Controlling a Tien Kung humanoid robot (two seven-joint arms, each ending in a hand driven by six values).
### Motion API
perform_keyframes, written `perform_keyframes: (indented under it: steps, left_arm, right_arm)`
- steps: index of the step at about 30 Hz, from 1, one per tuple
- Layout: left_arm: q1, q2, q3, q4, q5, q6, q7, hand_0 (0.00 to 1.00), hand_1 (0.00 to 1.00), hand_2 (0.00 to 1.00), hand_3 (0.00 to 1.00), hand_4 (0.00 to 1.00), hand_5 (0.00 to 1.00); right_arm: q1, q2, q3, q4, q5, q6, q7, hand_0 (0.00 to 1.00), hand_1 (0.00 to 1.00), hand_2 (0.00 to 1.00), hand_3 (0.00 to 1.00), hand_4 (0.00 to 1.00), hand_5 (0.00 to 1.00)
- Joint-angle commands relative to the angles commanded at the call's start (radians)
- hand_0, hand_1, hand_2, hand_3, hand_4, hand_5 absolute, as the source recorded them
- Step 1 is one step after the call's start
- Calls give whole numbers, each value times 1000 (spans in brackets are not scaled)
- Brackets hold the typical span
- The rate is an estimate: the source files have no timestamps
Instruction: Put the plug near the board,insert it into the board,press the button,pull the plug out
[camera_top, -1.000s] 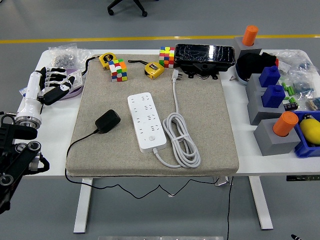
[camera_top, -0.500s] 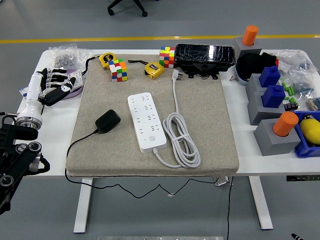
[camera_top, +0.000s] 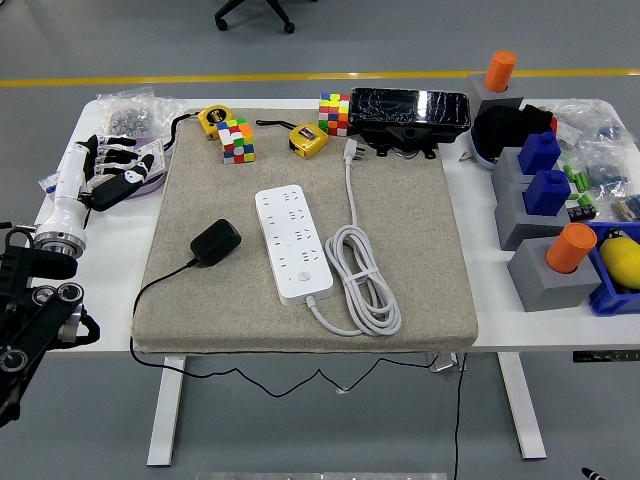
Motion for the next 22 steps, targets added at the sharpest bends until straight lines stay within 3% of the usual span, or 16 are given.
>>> perform_keyframes:
  steps: [22]
  left_arm:
    - [-15,3,20,6,1,-6,3,507,604,544,578,779,282]
  right_arm:
    - [6,-12,-25,2,5,0,0,545,646,667,567,910,429]
